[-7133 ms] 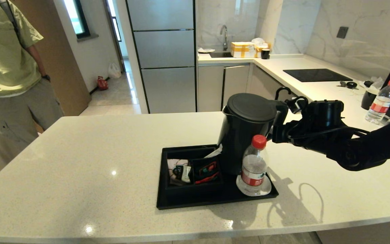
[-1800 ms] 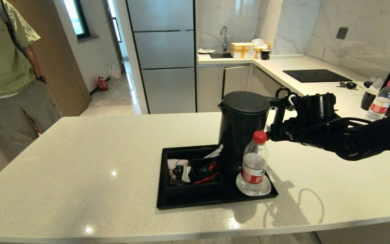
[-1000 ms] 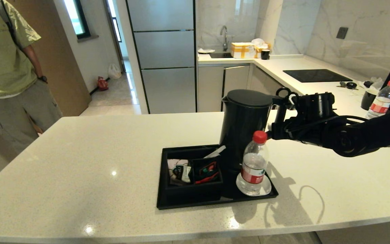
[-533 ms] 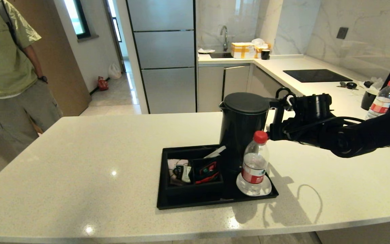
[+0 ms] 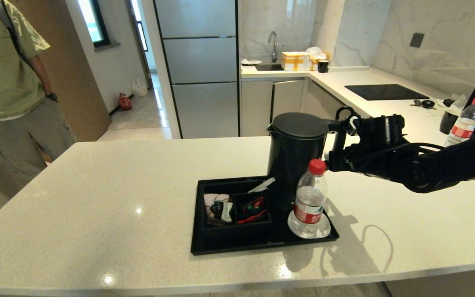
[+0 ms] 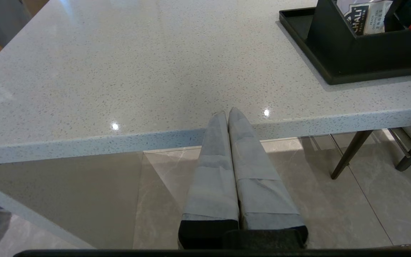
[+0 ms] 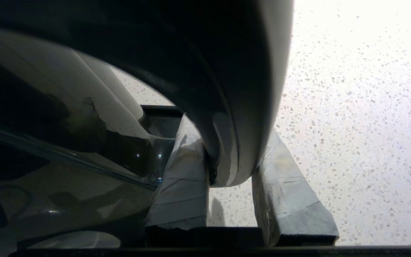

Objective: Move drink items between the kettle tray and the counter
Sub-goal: Return the kettle to its original position

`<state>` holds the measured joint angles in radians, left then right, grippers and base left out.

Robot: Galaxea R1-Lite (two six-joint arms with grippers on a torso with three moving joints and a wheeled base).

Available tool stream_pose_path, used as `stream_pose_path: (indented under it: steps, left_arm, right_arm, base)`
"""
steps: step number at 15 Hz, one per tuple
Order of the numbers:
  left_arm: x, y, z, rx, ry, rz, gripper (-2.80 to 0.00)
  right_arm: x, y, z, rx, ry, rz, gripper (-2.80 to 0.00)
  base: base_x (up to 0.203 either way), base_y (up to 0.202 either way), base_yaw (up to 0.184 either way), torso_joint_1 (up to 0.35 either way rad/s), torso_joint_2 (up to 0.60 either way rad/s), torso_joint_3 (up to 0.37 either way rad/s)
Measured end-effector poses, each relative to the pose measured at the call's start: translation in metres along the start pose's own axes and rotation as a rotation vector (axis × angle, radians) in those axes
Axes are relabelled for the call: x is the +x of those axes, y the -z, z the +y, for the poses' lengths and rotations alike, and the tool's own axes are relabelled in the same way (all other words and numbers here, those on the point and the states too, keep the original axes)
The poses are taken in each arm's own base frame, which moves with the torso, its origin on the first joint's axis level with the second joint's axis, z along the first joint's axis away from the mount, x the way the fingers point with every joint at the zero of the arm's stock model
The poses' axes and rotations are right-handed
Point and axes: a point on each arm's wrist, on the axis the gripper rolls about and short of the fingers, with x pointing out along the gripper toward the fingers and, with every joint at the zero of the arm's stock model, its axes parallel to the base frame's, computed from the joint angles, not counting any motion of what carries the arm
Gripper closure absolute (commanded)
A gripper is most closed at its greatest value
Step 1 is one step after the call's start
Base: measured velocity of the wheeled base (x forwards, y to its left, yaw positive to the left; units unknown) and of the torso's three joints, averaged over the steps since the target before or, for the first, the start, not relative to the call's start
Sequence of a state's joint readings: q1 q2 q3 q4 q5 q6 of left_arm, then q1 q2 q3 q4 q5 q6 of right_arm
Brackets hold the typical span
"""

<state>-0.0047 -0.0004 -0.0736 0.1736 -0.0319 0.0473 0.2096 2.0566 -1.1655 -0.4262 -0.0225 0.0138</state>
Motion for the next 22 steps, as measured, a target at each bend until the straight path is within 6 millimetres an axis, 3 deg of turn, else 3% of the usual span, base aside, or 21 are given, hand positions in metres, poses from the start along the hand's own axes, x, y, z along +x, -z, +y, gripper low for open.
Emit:
stream_pose_path:
  steps: [7, 8, 22]
  left_arm:
    - [0.0, 0.0, 0.0, 0.0, 0.0, 0.0, 0.0]
    - [0.0, 0.0, 0.0, 0.0, 0.0, 0.0, 0.0]
    - [0.0, 0.0, 0.0, 0.0, 0.0, 0.0, 0.0]
  right_arm:
    - [-0.0016, 0.0002, 0.0003, 0.001, -0.007, -0.005, 0.0]
    - [-0.0016, 0.0005, 0.0001, 0.001, -0.006, -0.009, -2.8]
    - [-0.006, -0.0035, -0.0008, 0.004, -0.006, -0.081, -2.8]
  base:
    - [0.0, 0.0, 0.0, 0.0, 0.0, 0.0]
    - [0.0, 0.0, 0.0, 0.0, 0.0, 0.0]
    - [0.0, 0.0, 0.0, 0.0, 0.0, 0.0]
